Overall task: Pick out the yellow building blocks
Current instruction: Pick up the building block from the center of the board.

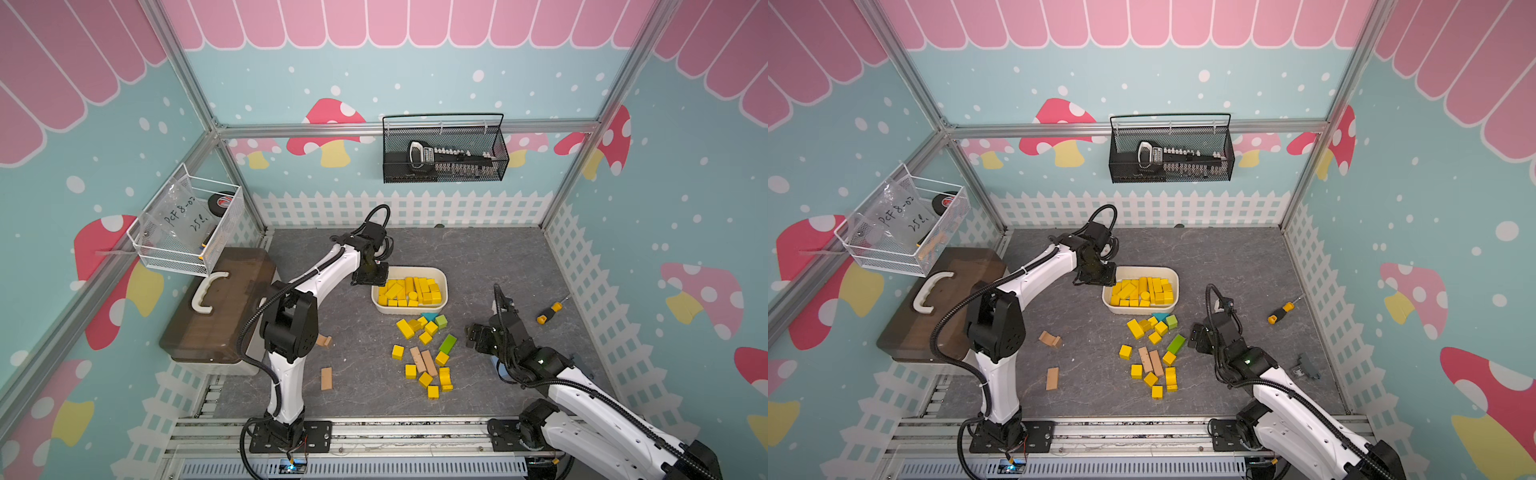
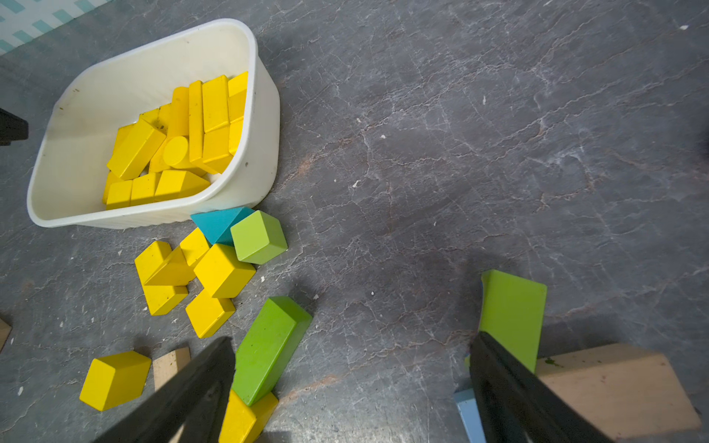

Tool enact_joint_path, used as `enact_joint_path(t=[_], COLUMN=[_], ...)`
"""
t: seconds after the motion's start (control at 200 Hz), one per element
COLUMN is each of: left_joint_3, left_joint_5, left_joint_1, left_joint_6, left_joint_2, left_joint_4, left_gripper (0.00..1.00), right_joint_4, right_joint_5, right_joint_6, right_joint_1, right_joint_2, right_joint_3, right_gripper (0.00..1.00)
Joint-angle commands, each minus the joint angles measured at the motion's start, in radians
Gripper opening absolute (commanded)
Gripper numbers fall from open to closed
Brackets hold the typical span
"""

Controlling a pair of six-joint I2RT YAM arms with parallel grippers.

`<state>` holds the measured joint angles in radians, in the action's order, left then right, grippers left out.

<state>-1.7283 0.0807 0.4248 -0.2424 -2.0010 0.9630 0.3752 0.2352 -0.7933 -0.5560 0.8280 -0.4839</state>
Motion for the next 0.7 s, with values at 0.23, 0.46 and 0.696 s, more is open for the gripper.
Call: enact_joint_path(t=[0.23,0.46,0.696], left_joint_3=[0.047,0.047,0.047], left_joint_5=[0.016,0.018,0.013], left_joint_1=[-0.008,-0.009,-0.009], left_joint_6=[0.003,0.003,0.006], left_joint_2=[0.120,0.125,0.119], left_joint_4=[-0.101,-0.101,-0.098], left_gripper=[0.50,0.49,0.50], right_joint_4=[-0.039,-0.045,-0.038], right_joint_5=[-0.097,-0.143,-0.141], right_joint_6=[0.062,0.085,0.085], right_joint_1=[0.003,0.005,0.004], right_joint_2=[0.186,0.283,0.319], right_joint_3=[-0.089,-0.131,-0.152], right_gripper=[0.92,0.98,0.99])
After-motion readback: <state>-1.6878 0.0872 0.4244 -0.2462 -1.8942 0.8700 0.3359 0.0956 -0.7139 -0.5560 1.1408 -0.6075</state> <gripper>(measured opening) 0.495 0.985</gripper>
